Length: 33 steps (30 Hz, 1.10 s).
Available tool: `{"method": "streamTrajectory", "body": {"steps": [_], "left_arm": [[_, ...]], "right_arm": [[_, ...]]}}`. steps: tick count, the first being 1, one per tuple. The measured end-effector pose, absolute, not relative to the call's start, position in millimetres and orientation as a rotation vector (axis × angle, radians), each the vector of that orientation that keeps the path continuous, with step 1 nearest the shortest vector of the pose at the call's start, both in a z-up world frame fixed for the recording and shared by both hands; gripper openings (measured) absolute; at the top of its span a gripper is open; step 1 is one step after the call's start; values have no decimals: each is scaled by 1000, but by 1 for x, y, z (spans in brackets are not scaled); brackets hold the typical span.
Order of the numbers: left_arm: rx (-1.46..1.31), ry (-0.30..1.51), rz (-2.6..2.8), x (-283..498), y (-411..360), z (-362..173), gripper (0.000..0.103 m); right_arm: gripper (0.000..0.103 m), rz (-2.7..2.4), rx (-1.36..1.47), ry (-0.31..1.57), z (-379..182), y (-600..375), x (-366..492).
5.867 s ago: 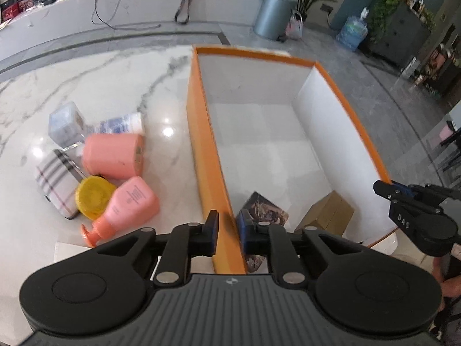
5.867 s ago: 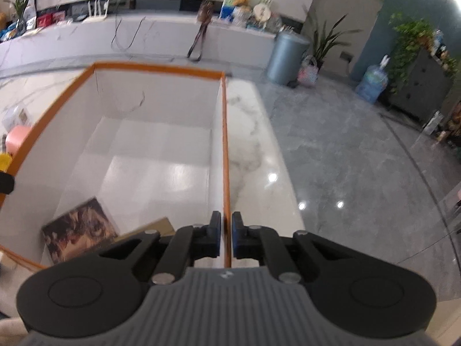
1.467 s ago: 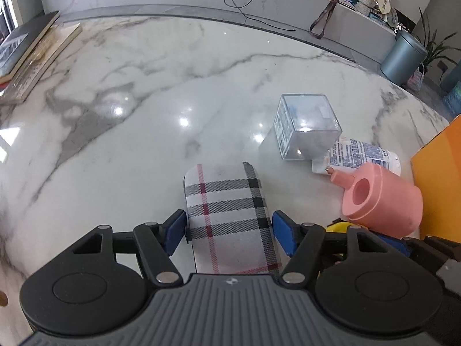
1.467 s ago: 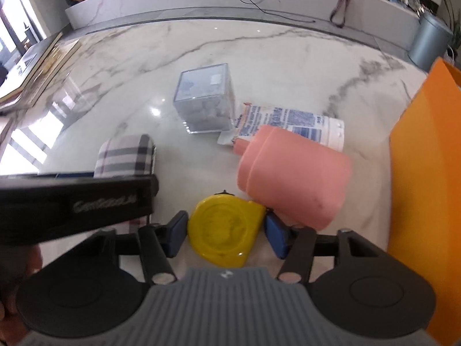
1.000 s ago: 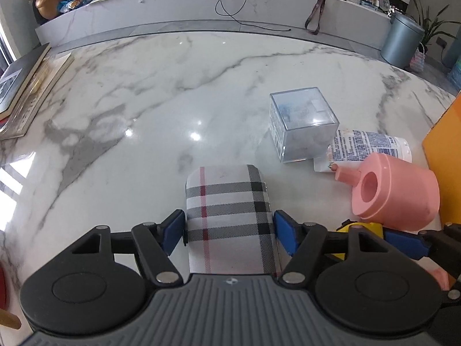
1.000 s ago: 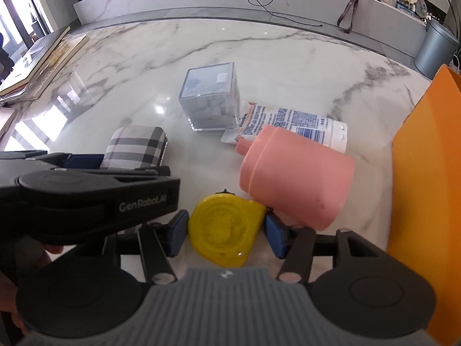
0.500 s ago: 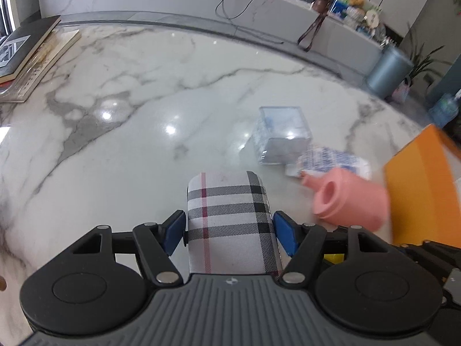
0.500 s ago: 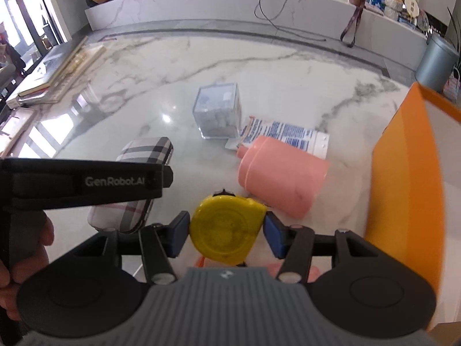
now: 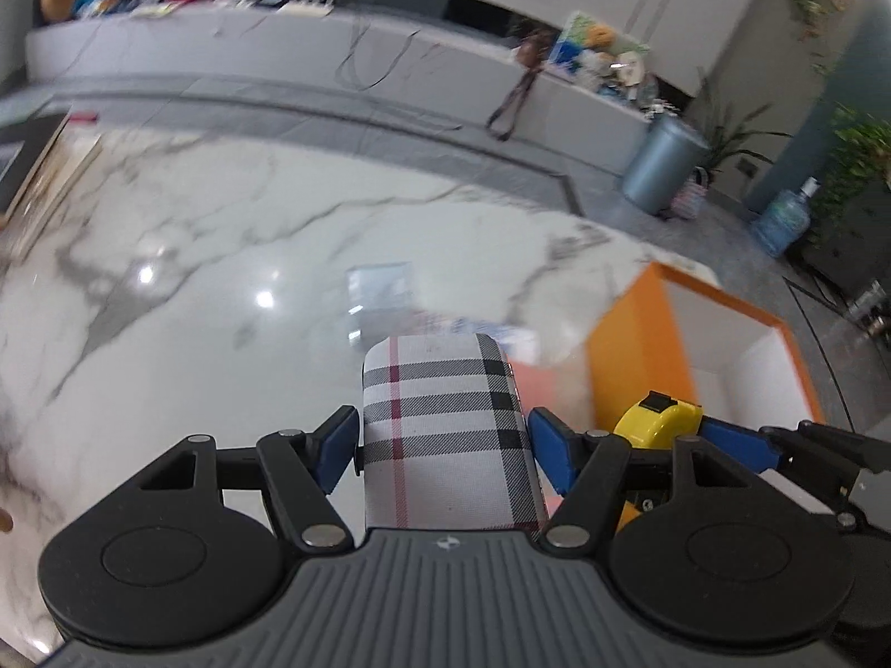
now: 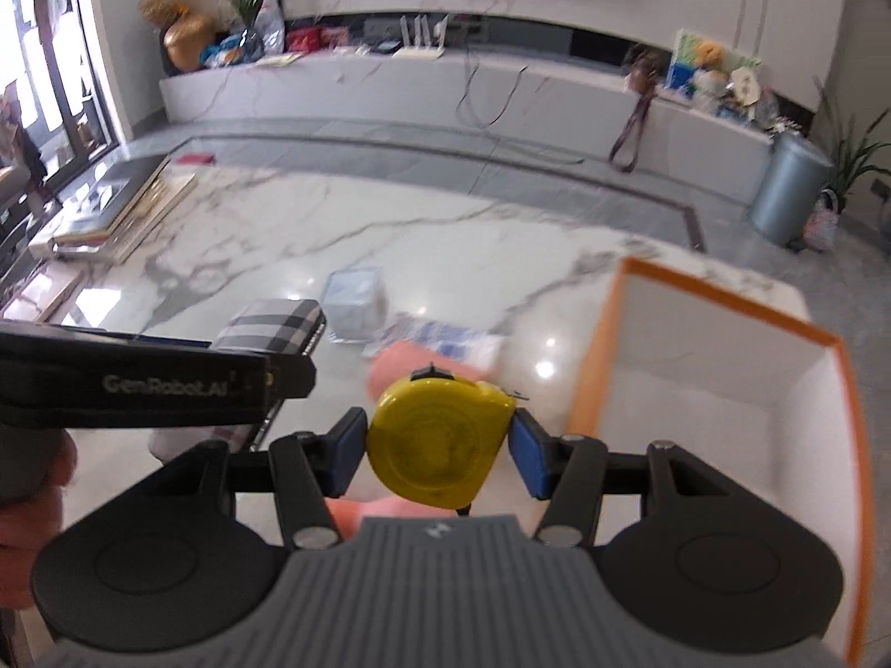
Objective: Organize rigid objects
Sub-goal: 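Carry the plaid case and yellow tape measure over the orange box with both tools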
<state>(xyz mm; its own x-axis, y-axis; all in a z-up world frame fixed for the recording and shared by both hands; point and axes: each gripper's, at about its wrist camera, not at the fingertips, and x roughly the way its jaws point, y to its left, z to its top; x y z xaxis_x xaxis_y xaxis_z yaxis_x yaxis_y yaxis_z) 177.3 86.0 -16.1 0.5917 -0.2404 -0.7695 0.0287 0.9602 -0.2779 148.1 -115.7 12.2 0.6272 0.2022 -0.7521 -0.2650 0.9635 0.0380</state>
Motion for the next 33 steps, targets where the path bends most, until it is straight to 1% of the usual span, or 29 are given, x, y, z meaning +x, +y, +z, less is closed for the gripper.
{"method": "streamTrajectory", "body": {"steps": [6, 18, 24, 33], "left_arm": [[-211, 897, -257, 169, 41, 11, 77], [-56, 889, -450, 166, -74, 20, 77], [59, 929, -504, 172, -119, 5, 77], [171, 1003, -509, 174, -150, -31, 77]], "right_arm": [[56, 181, -62, 822, 27, -170, 129], [56, 55, -63, 865, 13, -266, 114], [56, 70, -115, 913, -11, -283, 119], [56, 100, -149, 989, -45, -289, 136]]}}
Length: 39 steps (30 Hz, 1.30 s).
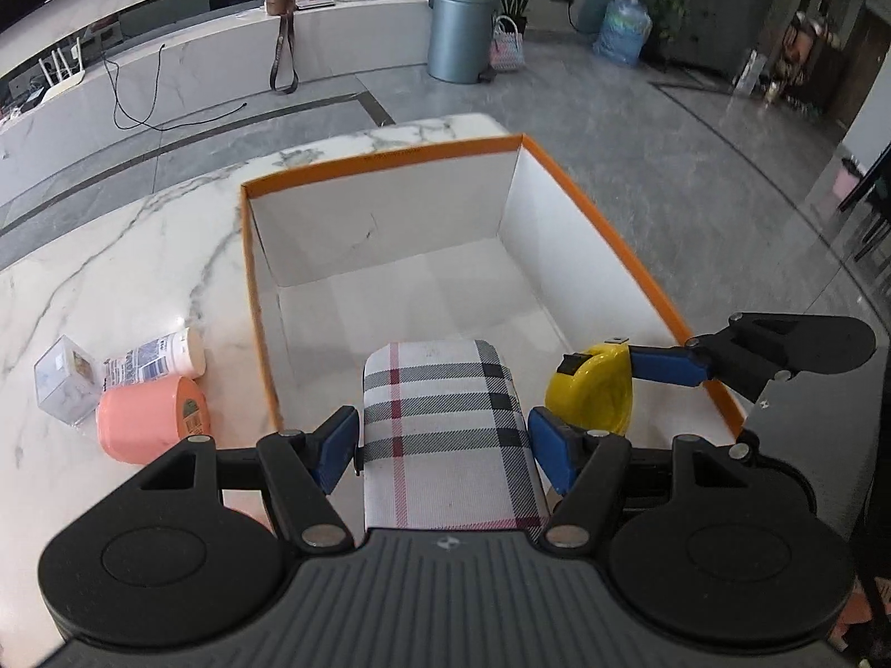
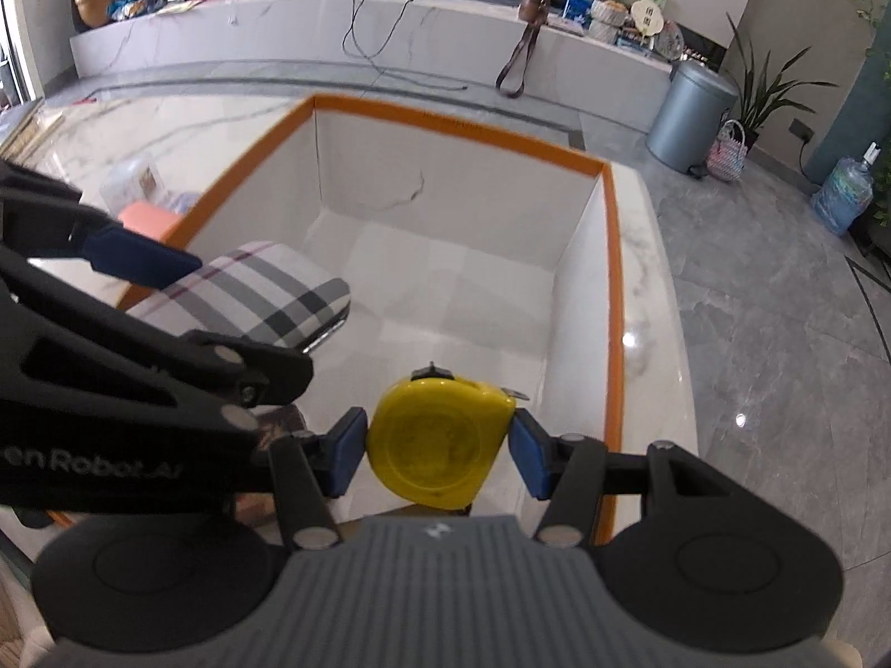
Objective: Organize rigid objects
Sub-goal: 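Carry the plaid case and yellow tape measure over the orange box with both tools, then lower both items into the orange box and open both tools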
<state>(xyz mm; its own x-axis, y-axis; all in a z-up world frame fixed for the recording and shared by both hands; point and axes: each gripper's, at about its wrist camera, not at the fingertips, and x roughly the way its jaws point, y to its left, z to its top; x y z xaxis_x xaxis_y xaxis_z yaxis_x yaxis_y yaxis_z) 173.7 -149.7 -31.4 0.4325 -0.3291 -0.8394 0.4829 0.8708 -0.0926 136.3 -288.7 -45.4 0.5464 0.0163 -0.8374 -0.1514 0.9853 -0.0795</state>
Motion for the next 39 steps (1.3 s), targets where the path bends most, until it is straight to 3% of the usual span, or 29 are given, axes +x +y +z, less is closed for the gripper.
{"method": "streamTrajectory", "body": {"steps": [18, 22, 25, 28, 36, 39], "left_arm": [[283, 1048, -462, 173, -162, -57, 77], [287, 1053, -466, 175, -163, -57, 77], [292, 1056, -467, 174, -165, -58, 77], [299, 1051, -459, 172, -167, -60, 68], [270, 1051, -460, 173, -161, -58, 68], [251, 1049, -469, 173, -158, -57, 68]], "right_arm": [[55, 100, -319, 1005, -67, -279, 135], [62, 103, -316, 1004, -64, -282, 137], [62, 107, -316, 1009, -65, -279, 136], [62, 105, -309, 1011, -65, -279, 136], [64, 105, -300, 1012, -65, -277, 136], [76, 99, -289, 1012, -65, -277, 137]]}}
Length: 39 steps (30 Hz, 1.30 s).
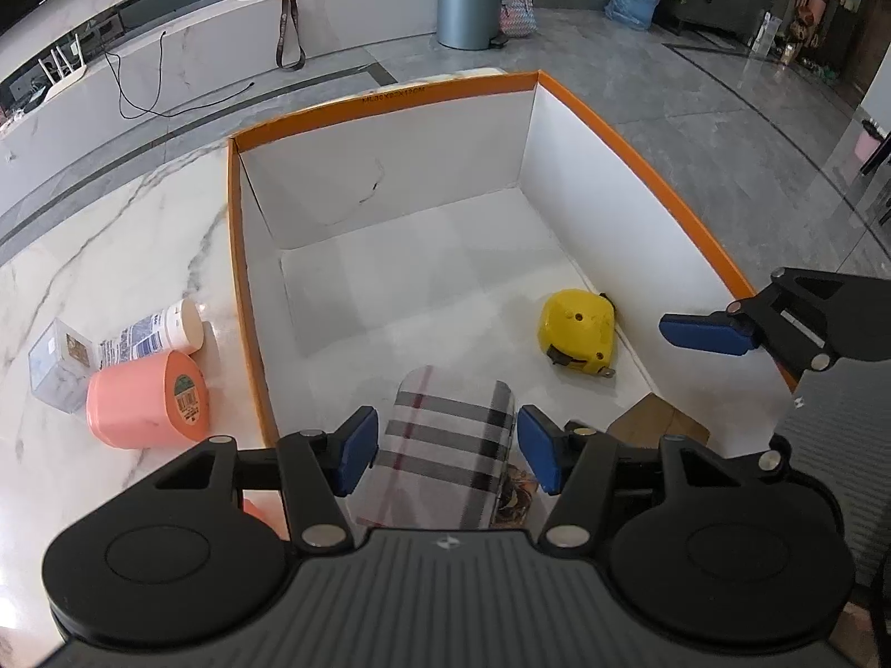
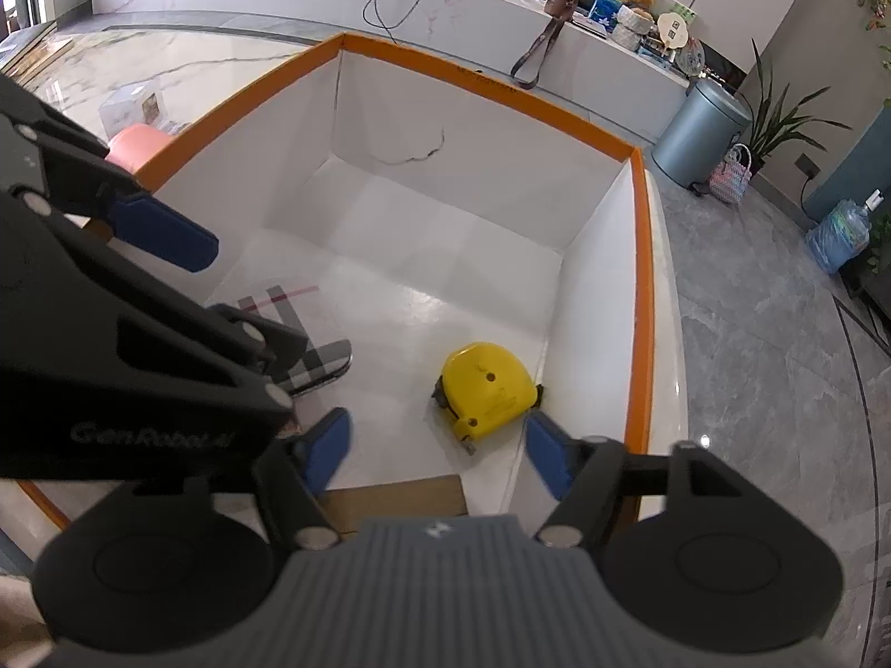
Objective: Organize rigid objects
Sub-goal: 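Lower both items into the orange box and open both tools, then move both tools back toward the pink bottles on the table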
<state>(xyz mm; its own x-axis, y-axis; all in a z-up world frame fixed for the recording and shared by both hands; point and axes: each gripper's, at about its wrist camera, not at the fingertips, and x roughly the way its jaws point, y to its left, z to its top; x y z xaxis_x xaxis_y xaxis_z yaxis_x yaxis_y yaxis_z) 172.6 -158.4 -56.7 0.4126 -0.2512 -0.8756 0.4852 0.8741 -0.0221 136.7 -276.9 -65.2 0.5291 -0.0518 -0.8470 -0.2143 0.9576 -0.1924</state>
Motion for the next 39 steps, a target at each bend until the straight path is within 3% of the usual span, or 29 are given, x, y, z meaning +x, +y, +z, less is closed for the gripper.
{"method": "streamTrajectory", "body": {"steps": [14, 26, 39], "left_arm": [[105, 926, -526, 161, -136, -18, 68], [56, 927, -433, 155, -86, 0, 68], [-49, 970, -280, 155, 1, -4, 68]], "right_arm": [[81, 44, -245, 939, -36, -267, 129], [80, 93, -167, 855, -9, -221, 124], [73, 229, -162, 838, -8, -140, 131]]}}
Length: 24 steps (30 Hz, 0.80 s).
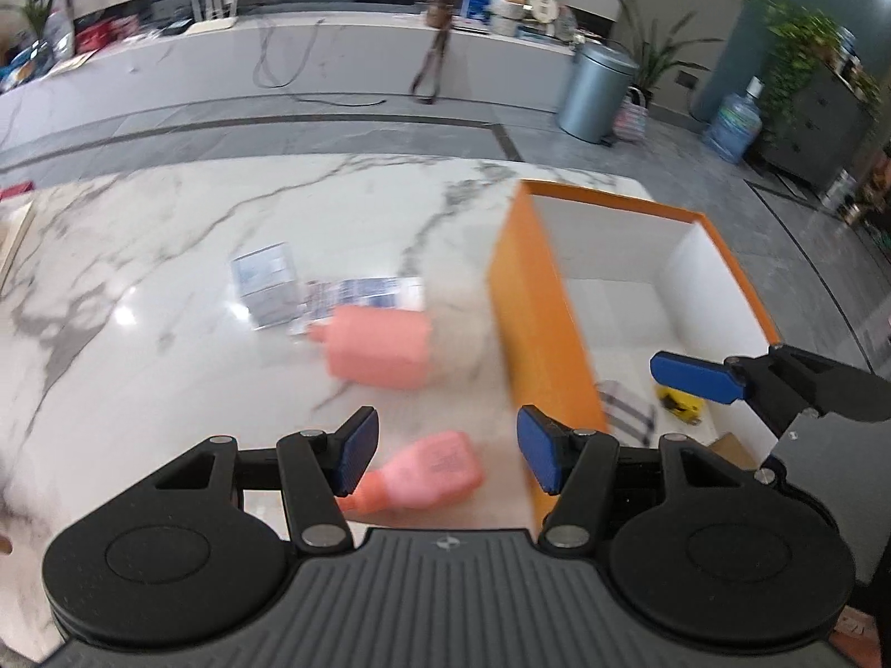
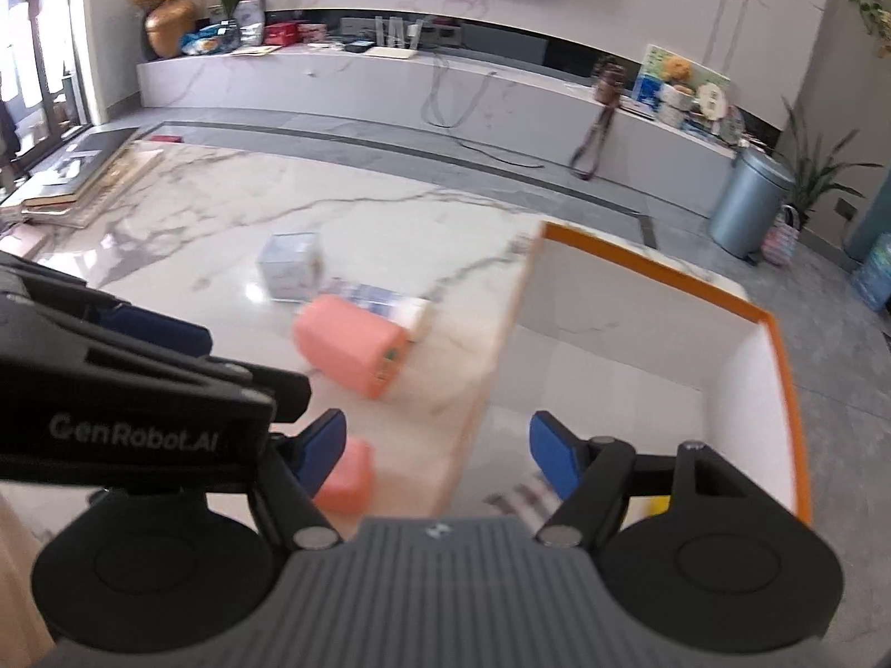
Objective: Organize rigid objects
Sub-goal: 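Move both tools back toward the pink bottles on the table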
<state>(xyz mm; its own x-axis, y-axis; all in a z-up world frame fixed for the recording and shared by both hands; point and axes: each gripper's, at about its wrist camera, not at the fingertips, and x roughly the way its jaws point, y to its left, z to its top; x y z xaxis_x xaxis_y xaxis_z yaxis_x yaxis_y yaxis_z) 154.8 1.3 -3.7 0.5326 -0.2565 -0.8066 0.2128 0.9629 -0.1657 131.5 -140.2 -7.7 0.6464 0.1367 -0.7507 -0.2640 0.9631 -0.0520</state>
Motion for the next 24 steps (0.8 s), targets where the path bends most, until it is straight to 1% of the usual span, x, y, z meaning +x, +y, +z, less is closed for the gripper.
{"method": "streamTrajectory", "body": {"steps": [3, 5, 13, 15, 18, 24], "left_arm": [[-84, 974, -249, 158, 21, -7, 68], [-108, 978, -235, 161, 34, -7, 68], [-204, 991, -184, 179, 71, -24, 67], [-211, 1000, -180, 183, 76, -30, 66], [-222, 1026, -183, 190, 80, -42, 66], [-172, 1108, -206, 195, 76, -66, 65]], "right_arm": [[72, 261, -177, 841, -10, -122, 136], [69, 275, -182, 850, -13, -114, 139], [69, 291, -209, 889, -29, -90, 163], [69, 297, -221, 923, -36, -87, 170], [64, 321, -267, 976, -48, -80, 176], [63, 394, -421, 1049, -67, -70, 173]]}}
